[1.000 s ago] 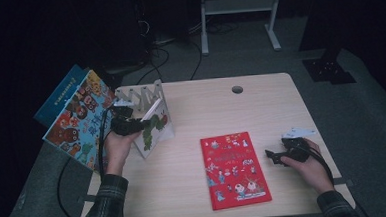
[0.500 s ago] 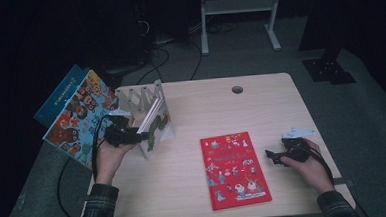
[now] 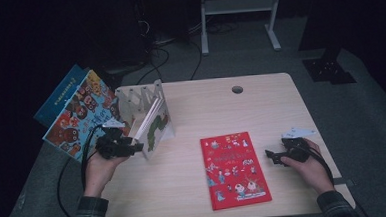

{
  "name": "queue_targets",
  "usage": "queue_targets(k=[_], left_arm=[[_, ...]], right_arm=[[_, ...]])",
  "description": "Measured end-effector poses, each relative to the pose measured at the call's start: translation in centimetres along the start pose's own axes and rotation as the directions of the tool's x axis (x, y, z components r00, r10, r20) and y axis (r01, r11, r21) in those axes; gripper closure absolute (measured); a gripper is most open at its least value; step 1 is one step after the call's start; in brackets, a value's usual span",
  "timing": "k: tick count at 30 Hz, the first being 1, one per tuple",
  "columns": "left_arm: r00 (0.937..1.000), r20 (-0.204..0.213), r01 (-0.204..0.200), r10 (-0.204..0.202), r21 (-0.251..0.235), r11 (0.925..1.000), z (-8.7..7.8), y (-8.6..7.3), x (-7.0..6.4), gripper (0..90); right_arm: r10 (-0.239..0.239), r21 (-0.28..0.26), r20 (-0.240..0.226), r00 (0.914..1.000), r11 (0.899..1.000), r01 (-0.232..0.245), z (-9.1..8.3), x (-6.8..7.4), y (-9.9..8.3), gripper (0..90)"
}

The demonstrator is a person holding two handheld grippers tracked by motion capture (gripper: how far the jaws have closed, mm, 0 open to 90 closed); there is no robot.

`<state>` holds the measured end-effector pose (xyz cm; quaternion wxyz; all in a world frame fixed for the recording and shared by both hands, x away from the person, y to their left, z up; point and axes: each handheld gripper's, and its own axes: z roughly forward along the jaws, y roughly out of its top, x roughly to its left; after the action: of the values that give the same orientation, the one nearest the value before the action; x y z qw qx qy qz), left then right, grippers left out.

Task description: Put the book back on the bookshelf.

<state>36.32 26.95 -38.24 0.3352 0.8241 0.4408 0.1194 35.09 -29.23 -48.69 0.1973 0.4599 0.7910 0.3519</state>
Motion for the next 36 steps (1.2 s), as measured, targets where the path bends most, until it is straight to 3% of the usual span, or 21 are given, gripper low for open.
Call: queue_targets(k=[6,9,15,25,36], left_arm=[[1.0000,0.000,-0.005,0.005,0.023,0.9997,0.7,-0.5,0.4,53.3],[0.9999,0.013,0.002,-0.003,0.038,0.9993,1.5,-0.5,0.2,55.3],[0.9997,0.023,-0.006,0.005,0.049,0.9988,2.0,0.1,-0.3,68.4],[0.9996,-0.015,0.026,-0.026,0.055,0.9981,2.5,0.8,-0.7,70.2],[0.9985,-0.048,0.028,-0.026,0.051,0.9983,4.0,2.4,-1.6,70.1]], right_arm=[[0.000,0.000,0.000,1.0000,1.000,0.000,0.0,0.0,0.0,15.0],[0.000,0.000,0.000,1.0000,1.000,0.000,0.0,0.0,0.0,15.0],[0.000,0.000,0.000,1.0000,1.000,0.000,0.0,0.0,0.0,15.0],[-0.001,0.000,0.000,1.0000,1.000,0.001,0.0,0.0,0.0,15.0],[0.001,0.000,0.002,1.0000,1.000,-0.001,0.0,0.0,0.0,14.9]])
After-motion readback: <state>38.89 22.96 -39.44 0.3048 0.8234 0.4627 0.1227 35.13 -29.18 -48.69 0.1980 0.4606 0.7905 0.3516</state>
